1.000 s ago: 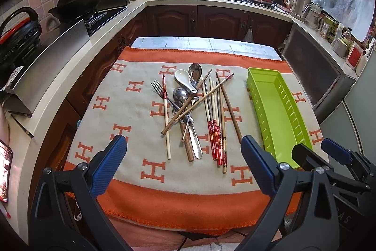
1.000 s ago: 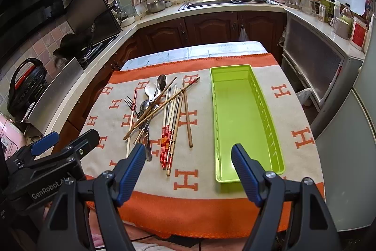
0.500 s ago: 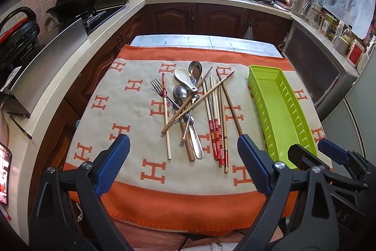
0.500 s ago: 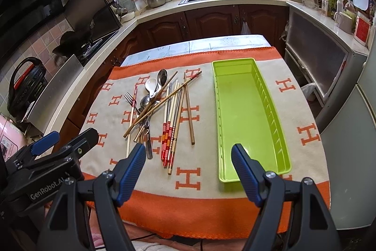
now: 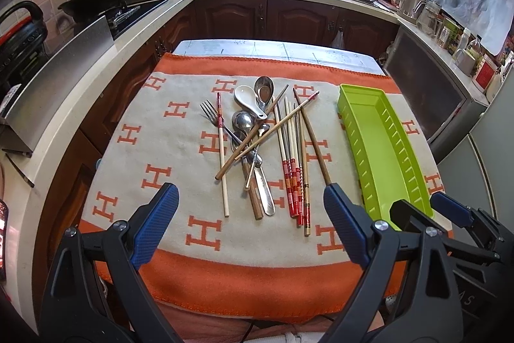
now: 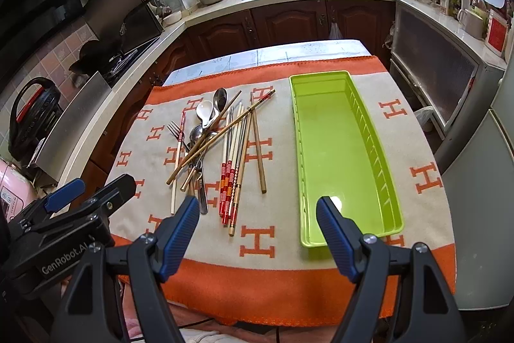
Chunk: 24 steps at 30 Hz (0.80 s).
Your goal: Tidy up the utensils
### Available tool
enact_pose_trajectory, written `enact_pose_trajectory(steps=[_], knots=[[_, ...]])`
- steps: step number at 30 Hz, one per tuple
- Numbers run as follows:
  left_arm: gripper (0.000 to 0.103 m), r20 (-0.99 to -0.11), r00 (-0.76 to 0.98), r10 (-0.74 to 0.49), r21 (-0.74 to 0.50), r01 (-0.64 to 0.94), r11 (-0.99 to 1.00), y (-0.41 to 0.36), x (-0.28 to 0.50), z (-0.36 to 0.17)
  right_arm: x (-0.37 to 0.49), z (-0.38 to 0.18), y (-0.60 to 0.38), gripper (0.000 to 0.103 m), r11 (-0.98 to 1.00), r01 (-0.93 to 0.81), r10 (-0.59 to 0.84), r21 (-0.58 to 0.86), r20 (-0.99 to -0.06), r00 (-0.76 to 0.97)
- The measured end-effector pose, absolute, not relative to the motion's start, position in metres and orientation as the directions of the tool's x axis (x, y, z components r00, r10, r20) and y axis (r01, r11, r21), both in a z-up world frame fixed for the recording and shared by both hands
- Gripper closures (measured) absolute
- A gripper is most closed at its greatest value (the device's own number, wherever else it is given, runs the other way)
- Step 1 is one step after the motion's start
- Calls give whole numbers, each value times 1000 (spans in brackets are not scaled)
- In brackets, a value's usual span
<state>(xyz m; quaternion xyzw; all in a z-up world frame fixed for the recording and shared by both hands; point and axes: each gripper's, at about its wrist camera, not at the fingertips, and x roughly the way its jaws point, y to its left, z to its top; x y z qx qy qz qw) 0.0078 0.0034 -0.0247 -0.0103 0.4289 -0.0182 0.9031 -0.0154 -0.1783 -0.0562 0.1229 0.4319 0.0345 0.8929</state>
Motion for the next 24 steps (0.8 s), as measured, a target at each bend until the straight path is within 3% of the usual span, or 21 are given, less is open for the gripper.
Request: enact_pose_trajectory(steps=[18, 24], knots=[[12, -861, 489, -141, -73, 155, 985, 12, 92, -48, 30, -70, -175, 28, 956, 11, 244, 293, -814, 527], [15, -910, 403, -95, -45, 133, 990, 33, 157, -61, 61, -64, -181, 44, 950, 12, 266, 313, -824, 500]])
